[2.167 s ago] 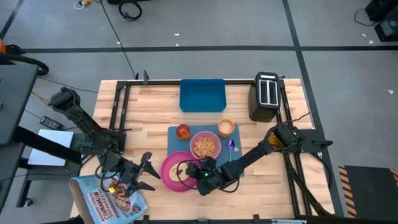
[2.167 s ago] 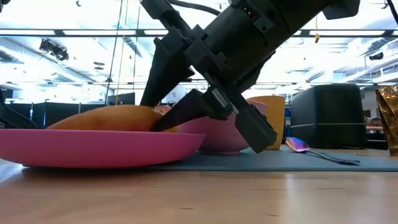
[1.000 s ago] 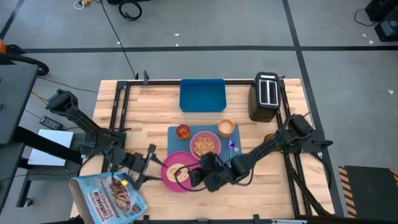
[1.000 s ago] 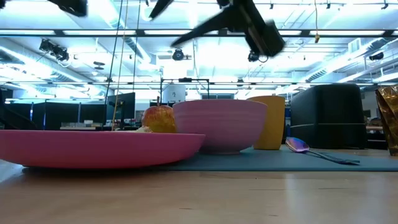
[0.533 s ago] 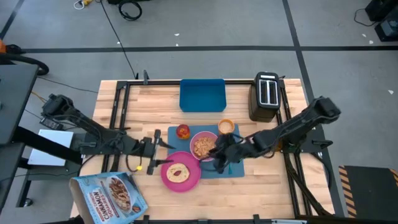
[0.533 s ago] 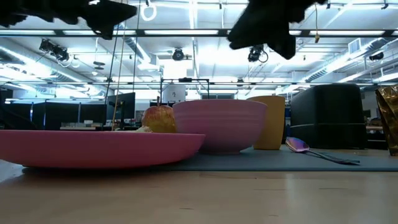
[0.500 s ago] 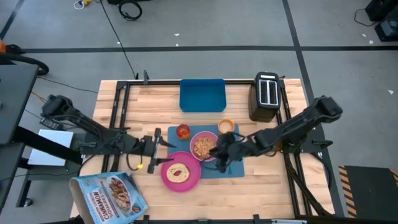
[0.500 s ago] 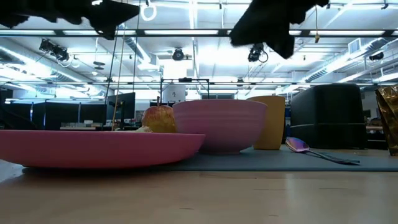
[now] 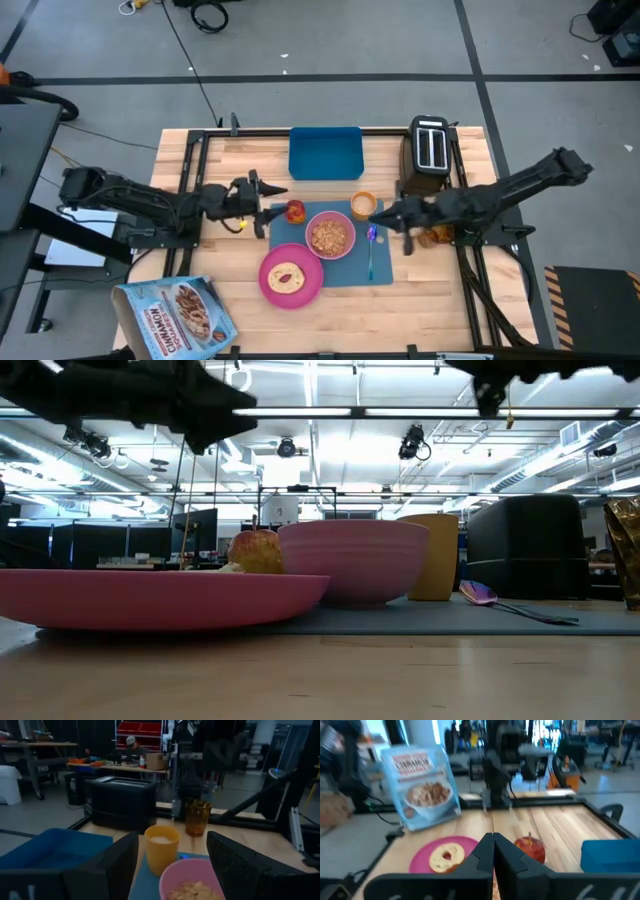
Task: Arrange a breakfast setting
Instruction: Return to Home Position
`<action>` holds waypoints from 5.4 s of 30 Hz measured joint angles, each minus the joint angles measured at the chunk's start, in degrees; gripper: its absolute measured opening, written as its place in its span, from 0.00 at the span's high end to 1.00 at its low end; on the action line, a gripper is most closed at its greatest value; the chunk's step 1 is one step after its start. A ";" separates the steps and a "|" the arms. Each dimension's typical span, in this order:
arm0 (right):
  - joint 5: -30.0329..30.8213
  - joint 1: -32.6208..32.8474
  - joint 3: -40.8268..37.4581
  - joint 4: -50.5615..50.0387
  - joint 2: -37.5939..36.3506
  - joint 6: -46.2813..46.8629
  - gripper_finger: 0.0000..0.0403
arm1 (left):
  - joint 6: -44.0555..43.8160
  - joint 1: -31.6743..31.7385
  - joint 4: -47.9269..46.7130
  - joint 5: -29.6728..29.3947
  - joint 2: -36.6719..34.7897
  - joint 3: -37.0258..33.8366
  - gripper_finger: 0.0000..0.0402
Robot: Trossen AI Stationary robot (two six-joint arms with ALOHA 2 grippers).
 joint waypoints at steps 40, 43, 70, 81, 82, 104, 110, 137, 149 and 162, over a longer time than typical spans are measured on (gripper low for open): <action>-42.55 -30.56 -12.85 -5.68 -33.31 -0.43 0.90 | 0.27 9.47 -19.71 -0.20 -30.07 -8.10 0.53; -45.13 -32.80 -12.84 -8.14 -36.09 1.10 0.90 | 1.55 7.74 -20.37 -1.10 -32.42 -8.10 0.60; -55.22 -43.45 -15.95 -16.25 -42.52 4.67 0.90 | 2.56 3.38 -29.29 -0.75 -48.60 -12.82 0.92; -41.83 -34.95 -23.54 -9.22 -42.50 5.69 0.90 | 0.20 3.36 -29.64 4.12 -49.05 -12.82 0.92; -40.47 -33.10 -23.54 -8.69 -42.52 5.43 0.90 | 0.15 3.36 -29.61 4.12 -49.05 -12.84 0.92; -24.64 -18.78 -19.02 -17.80 -51.54 -1.28 0.90 | 0.64 3.28 -30.42 5.40 -50.44 -14.56 0.92; -27.58 -18.78 -17.09 -18.17 -51.57 -1.48 0.90 | 3.13 3.10 -33.12 5.42 -54.94 -14.11 0.92; -12.01 -16.53 -29.61 -12.84 -51.54 2.05 0.90 | -1.07 3.01 -37.06 4.87 -59.89 -20.14 0.92; -16.25 -25.54 -29.61 -13.26 -51.52 -3.50 0.90 | 1.28 3.01 -37.28 4.77 -59.89 -20.14 0.92; -15.67 -22.82 -29.61 -13.53 -44.40 0.64 0.90 | 2.23 3.05 -37.35 4.71 -59.78 -20.17 0.92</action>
